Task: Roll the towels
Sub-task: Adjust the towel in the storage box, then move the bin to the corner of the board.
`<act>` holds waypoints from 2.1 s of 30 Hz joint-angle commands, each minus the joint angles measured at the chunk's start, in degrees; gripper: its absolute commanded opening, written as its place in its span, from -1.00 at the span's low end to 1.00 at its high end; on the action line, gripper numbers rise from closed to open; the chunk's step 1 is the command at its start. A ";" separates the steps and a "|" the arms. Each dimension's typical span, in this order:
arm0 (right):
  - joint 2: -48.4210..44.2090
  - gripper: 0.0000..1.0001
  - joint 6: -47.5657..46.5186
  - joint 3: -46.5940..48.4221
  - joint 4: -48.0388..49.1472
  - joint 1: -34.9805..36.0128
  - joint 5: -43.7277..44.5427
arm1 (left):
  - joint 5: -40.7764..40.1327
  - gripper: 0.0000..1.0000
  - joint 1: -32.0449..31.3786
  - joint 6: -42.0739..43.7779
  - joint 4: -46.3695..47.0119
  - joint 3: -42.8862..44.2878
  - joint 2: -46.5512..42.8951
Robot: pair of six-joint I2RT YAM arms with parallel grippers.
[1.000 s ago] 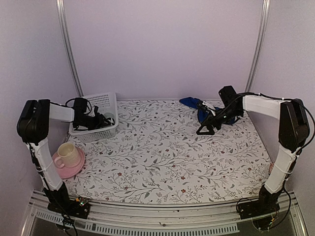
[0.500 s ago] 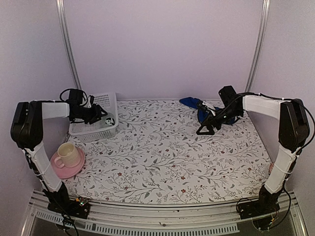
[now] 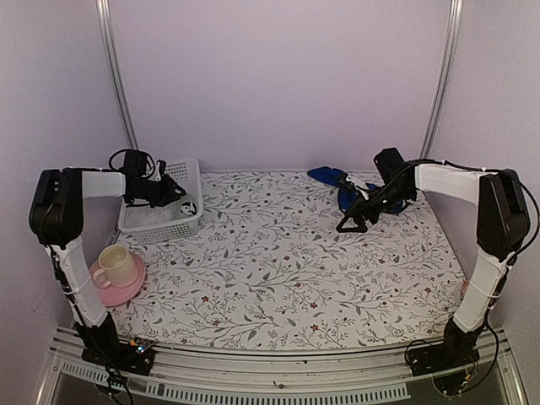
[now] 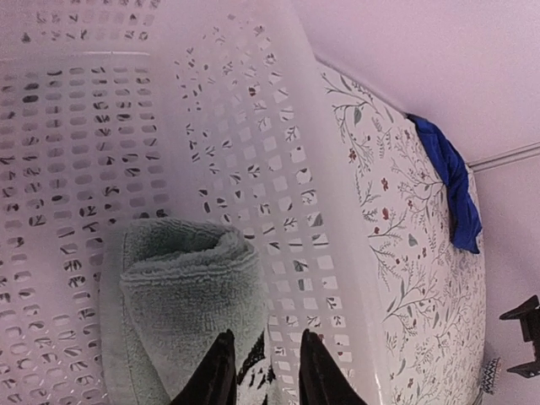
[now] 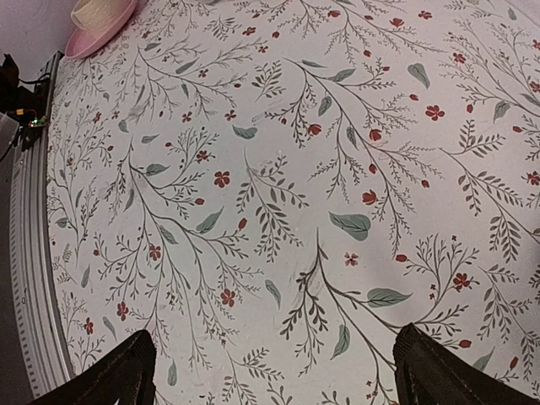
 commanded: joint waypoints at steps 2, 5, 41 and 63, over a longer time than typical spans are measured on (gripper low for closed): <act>1.05 0.97 -0.22 0.32 -0.17 0.34 0.37 | -1.55 -0.46 -0.40 0.85 0.72 1.90 6.02; 1.21 0.98 -0.19 0.32 -0.16 0.33 0.46 | -2.60 -0.44 -0.71 1.35 0.50 2.59 7.49; -3.68 0.97 6.01 -1.56 10.82 -16.14 11.46 | -14.38 0.95 -20.99 4.77 -9.05 6.31 -2.83; 14.73 0.71 -0.07 15.51 5.62 -15.86 24.00 | -26.51 0.95 -19.81 1.29 -7.85 -8.02 -9.77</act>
